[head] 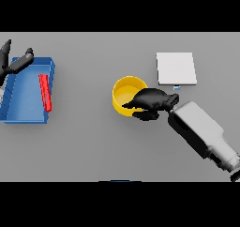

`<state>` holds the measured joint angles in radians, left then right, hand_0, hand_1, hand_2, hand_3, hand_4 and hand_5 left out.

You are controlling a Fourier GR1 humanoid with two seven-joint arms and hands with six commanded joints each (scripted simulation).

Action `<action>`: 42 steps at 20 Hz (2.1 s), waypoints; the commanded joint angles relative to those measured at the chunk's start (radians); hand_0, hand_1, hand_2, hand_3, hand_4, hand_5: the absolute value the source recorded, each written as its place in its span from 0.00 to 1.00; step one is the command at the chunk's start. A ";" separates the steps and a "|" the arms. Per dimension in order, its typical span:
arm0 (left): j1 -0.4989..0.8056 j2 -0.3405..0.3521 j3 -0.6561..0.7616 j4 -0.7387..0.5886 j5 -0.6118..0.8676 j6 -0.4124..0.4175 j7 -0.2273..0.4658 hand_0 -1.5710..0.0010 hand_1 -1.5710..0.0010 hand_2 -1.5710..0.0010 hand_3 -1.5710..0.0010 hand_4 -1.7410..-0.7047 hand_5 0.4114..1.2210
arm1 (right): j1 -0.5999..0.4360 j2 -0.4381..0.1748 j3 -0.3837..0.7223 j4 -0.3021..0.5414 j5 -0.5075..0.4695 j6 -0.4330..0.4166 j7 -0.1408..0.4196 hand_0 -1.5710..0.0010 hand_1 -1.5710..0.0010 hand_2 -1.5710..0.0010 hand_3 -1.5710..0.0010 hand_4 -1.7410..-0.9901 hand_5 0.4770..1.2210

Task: Pick up the red beaker and tilt it to pour out 1 green nut into yellow bowl. Pick up the yellow bowl and place it on the metallic measuring scale.

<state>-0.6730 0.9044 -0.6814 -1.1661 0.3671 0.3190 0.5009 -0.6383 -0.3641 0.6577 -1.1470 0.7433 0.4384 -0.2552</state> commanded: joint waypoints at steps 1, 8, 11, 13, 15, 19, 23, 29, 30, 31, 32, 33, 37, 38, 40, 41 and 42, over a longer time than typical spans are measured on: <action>-0.002 -0.001 -0.001 0.003 -0.003 0.001 0.000 1.00 1.00 1.00 1.00 0.92 0.40 | -0.001 -0.015 -0.001 -0.006 -0.004 0.013 -0.017 0.26 0.31 0.32 0.34 0.20 0.90; -0.006 -0.003 -0.002 0.018 -0.006 -0.004 0.000 1.00 1.00 1.00 1.00 0.92 0.39 | -0.005 -0.039 -0.007 -0.073 -0.028 0.049 0.038 0.05 0.07 0.07 0.20 0.06 0.98; -0.005 0.005 0.000 0.001 -0.007 0.003 -0.001 1.00 1.00 1.00 1.00 0.92 0.39 | -0.008 -0.062 -0.035 -0.124 -0.059 0.075 0.062 0.03 0.03 0.03 0.14 0.04 0.99; 0.004 0.014 0.000 -0.008 -0.009 0.007 -0.002 1.00 1.00 1.00 1.00 0.92 0.39 | -0.029 -0.080 -0.052 -0.138 -0.073 0.089 0.068 0.02 0.02 0.02 0.15 0.03 0.99; -0.002 0.006 0.004 -0.002 -0.003 0.004 -0.009 1.00 1.00 1.00 1.00 0.91 0.40 | -0.043 -0.090 -0.058 -0.138 -0.077 0.095 0.095 0.01 0.01 0.01 0.17 0.03 1.00; -0.007 0.017 0.014 0.008 0.002 -0.013 -0.035 1.00 1.00 1.00 1.00 0.91 0.41 | -0.098 -0.056 -0.063 -0.121 -0.105 0.125 0.135 0.00 0.01 0.01 0.16 0.02 1.00; 0.002 0.016 0.012 0.023 0.000 -0.017 -0.039 1.00 1.00 1.00 1.00 0.92 0.42 | -0.126 -0.100 -0.094 -0.090 -0.102 0.098 0.163 0.05 0.02 0.00 0.17 0.02 1.00; -0.014 0.007 0.014 0.025 -0.001 -0.009 -0.021 1.00 1.00 1.00 1.00 0.90 0.43 | -0.182 -0.147 -0.130 0.025 -0.090 0.037 0.177 0.01 0.00 0.00 0.10 0.02 1.00; -0.021 0.002 0.012 0.040 -0.005 -0.013 -0.013 1.00 1.00 1.00 1.00 0.91 0.42 | -0.199 -0.156 -0.135 0.058 -0.084 0.028 0.170 0.01 0.00 0.00 0.12 0.02 1.00; -0.018 -0.002 0.016 0.048 0.001 -0.019 -0.024 1.00 1.00 1.00 1.00 0.91 0.42 | -0.198 -0.164 -0.134 0.080 -0.080 0.012 0.161 0.01 0.00 0.00 0.15 0.02 1.00; -0.012 0.006 0.020 0.044 0.007 -0.024 -0.026 1.00 1.00 1.00 1.00 0.91 0.42 | -0.201 -0.169 -0.133 0.101 -0.076 0.001 0.152 0.01 0.00 0.00 0.17 0.02 1.00; -0.013 0.010 0.021 0.039 0.004 -0.020 -0.026 1.00 1.00 1.00 1.00 0.91 0.42 | -0.204 -0.170 -0.130 0.113 -0.076 -0.003 0.146 0.01 0.00 0.00 0.18 0.02 1.00; -0.005 0.024 0.027 -0.004 0.018 -0.007 -0.002 1.00 1.00 1.00 1.00 0.89 0.43 | -0.229 -0.171 -0.143 0.239 -0.067 -0.044 0.146 0.01 0.05 0.01 0.10 0.02 1.00; -0.012 0.023 0.026 0.005 0.015 -0.007 0.007 1.00 1.00 1.00 1.00 0.89 0.43 | -0.234 -0.173 -0.149 0.276 -0.066 -0.062 0.156 0.02 0.07 0.03 0.08 0.02 1.00; 0.001 0.031 0.029 -0.015 0.022 0.005 0.020 1.00 1.00 1.00 1.00 0.88 0.44 | -0.240 -0.162 -0.155 0.336 -0.068 -0.089 0.157 0.03 0.09 0.05 0.05 0.02 1.00; 0.004 0.030 0.026 -0.025 0.021 0.009 0.025 1.00 1.00 1.00 1.00 0.88 0.44 | -0.241 -0.164 -0.151 0.352 -0.069 -0.097 0.140 0.03 0.10 0.06 0.04 0.02 1.00; -0.003 0.031 0.020 -0.024 0.014 0.010 0.041 1.00 1.00 1.00 1.00 0.88 0.44 | -0.251 -0.167 -0.151 0.375 -0.068 -0.099 0.129 0.04 0.12 0.07 0.03 0.02 1.00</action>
<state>-0.6760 0.9359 -0.6612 -1.1905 0.3812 0.3288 0.5429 -0.8898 -0.5311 0.5064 -0.7722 0.6744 0.3391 -0.1236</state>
